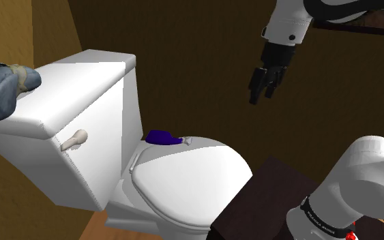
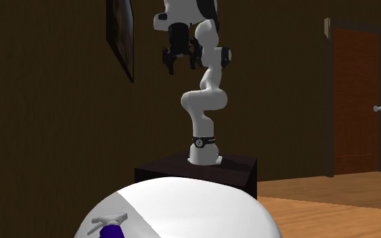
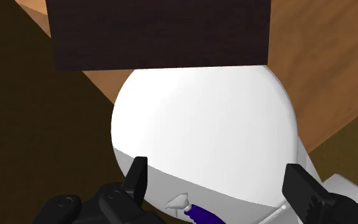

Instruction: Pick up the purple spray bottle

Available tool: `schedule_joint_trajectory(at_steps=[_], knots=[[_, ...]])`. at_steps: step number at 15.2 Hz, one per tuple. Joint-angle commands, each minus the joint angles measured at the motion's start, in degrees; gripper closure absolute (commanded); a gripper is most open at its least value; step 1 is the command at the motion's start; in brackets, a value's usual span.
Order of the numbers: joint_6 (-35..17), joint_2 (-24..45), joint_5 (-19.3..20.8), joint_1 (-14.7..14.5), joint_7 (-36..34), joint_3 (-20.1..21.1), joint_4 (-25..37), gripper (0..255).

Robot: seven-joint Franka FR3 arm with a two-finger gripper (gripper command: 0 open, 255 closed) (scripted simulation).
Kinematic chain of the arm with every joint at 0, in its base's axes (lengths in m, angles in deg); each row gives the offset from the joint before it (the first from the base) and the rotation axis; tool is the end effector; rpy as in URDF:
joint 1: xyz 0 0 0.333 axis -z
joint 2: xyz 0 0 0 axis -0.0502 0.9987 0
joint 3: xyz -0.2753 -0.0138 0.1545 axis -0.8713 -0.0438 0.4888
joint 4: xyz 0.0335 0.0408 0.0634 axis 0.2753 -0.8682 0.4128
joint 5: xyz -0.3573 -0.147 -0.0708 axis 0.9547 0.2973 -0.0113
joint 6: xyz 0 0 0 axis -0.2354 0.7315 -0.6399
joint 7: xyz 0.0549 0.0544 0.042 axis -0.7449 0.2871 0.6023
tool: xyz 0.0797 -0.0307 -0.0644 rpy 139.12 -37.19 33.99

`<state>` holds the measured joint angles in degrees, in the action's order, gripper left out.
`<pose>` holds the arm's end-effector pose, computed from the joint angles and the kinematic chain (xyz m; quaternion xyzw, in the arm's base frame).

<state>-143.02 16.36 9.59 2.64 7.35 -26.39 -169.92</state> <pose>0.3113 0.0243 0.5644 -0.9986 0.0341 0.0158 0.0385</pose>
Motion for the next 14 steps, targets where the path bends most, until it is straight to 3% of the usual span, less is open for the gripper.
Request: schedule_joint_trajectory(at_steps=[1,14], knots=[[0.0,0.0,0.0,0.0,0.0,0.0,0.0,0],[-21.5,25.93,0.28,-2.33,14.59,-3.62,2.42,0]])
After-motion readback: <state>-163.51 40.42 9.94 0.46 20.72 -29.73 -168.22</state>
